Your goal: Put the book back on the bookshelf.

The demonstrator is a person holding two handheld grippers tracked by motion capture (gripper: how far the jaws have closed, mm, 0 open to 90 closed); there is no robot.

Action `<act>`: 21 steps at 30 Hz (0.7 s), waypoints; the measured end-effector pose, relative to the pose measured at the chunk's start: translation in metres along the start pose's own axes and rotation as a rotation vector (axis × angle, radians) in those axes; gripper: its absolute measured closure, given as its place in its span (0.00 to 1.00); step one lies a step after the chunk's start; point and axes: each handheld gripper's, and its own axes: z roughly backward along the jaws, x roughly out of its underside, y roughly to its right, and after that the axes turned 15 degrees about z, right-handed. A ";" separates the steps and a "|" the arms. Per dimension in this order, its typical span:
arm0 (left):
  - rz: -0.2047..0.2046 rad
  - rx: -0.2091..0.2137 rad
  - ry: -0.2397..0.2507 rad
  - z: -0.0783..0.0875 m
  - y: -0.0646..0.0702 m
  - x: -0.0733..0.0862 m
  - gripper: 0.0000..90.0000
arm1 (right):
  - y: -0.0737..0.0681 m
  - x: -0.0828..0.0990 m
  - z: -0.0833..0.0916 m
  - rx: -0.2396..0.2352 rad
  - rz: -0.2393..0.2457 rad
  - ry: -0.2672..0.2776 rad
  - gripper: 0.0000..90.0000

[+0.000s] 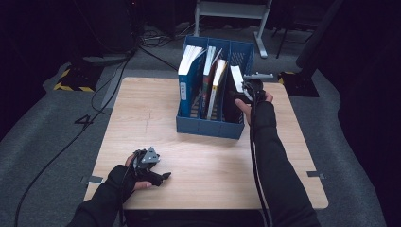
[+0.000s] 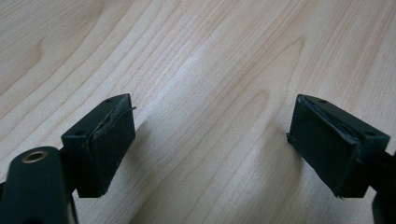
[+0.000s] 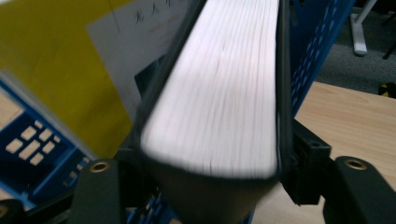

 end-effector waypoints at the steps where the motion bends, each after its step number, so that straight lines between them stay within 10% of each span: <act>1: 0.000 0.000 0.000 0.000 0.000 0.000 0.16 | -0.001 0.005 0.003 -0.004 0.005 0.001 0.44; 21: 0.000 0.000 0.000 0.000 0.000 0.000 0.16 | -0.014 0.061 -0.012 -0.054 0.032 -0.014 0.55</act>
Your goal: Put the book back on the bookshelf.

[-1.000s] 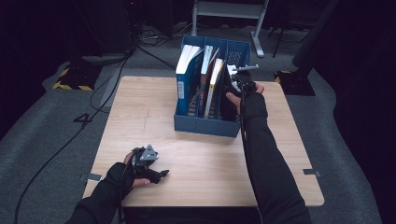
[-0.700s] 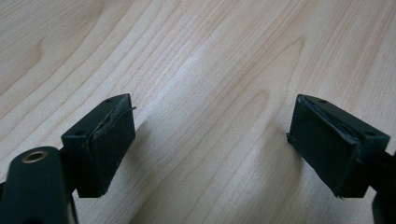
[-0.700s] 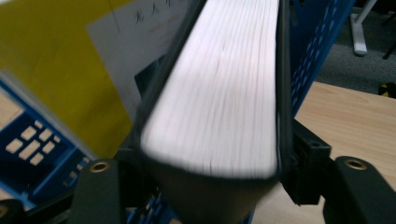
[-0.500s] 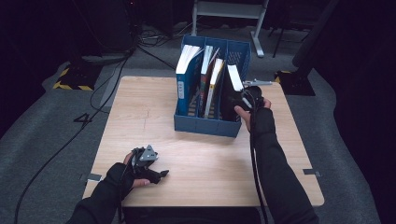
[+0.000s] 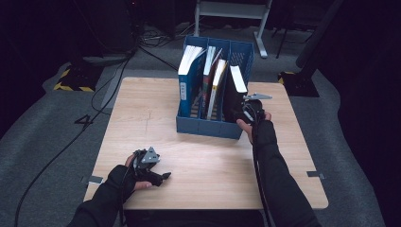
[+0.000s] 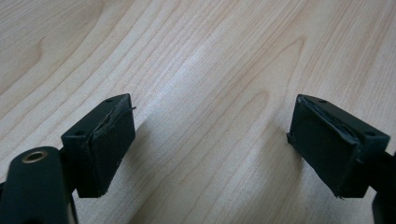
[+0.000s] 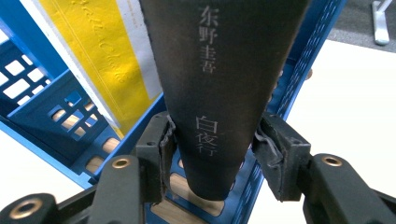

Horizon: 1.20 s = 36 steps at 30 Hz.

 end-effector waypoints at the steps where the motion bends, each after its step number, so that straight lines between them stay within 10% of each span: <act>1: 0.000 0.000 0.000 0.000 0.000 0.000 0.16 | -0.001 0.000 0.000 0.003 0.004 -0.002 0.55; 36: 0.000 0.001 -0.001 0.000 0.000 0.000 0.16 | 0.008 -0.034 -0.041 0.064 -0.058 -0.038 0.54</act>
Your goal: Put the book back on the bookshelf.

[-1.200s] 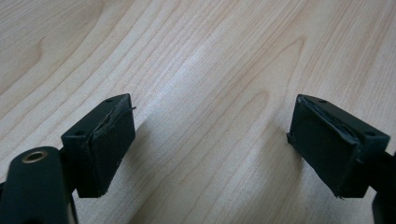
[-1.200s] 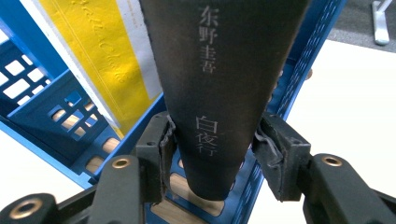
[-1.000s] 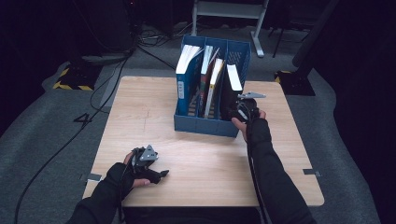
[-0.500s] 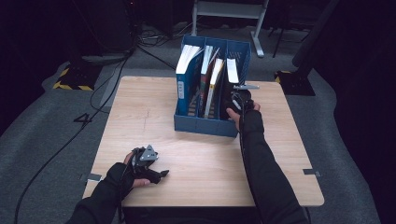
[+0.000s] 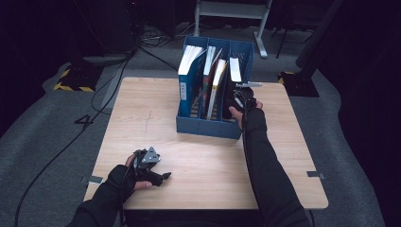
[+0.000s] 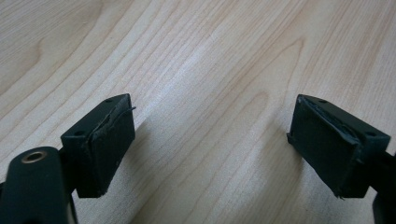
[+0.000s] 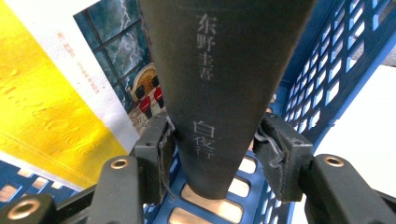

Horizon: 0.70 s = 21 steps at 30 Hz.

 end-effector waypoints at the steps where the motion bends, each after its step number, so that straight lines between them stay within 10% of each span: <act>1: 0.000 0.000 0.000 0.000 0.000 0.000 0.16 | 0.000 0.000 0.000 0.001 0.001 -0.002 0.54; 21: 0.004 0.000 0.002 0.000 0.000 0.000 0.16 | -0.004 0.007 0.031 -0.065 0.199 -0.058 0.44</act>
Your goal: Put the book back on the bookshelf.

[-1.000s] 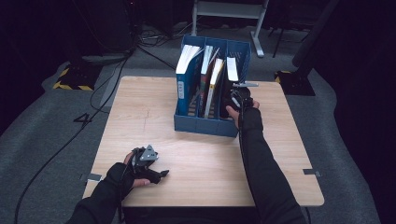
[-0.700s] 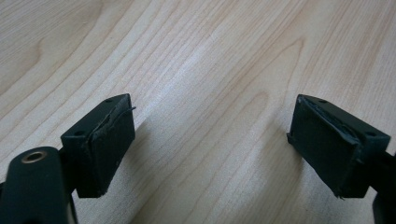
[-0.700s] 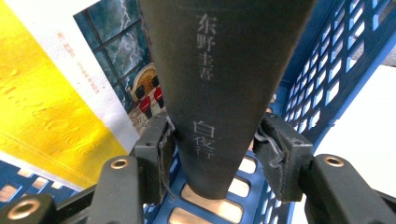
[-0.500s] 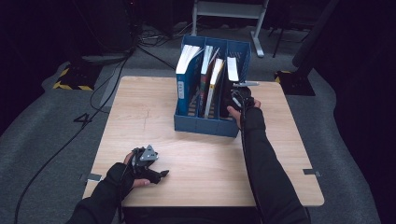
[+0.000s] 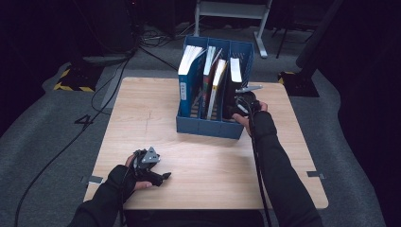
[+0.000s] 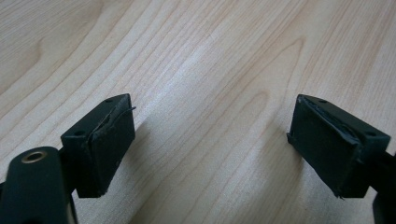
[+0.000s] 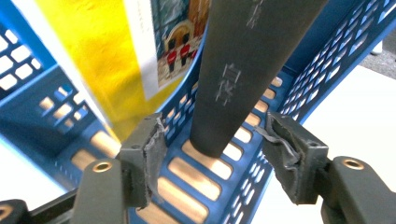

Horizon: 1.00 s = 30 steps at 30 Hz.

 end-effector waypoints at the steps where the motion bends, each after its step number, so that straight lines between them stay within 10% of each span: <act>1: 0.000 0.000 0.000 0.000 0.000 0.000 0.16 | 0.000 0.001 0.001 -0.005 0.010 -0.004 0.43; 30: 0.001 -0.001 0.000 0.000 0.000 0.000 0.16 | 0.001 0.043 0.058 -0.013 0.183 0.000 0.37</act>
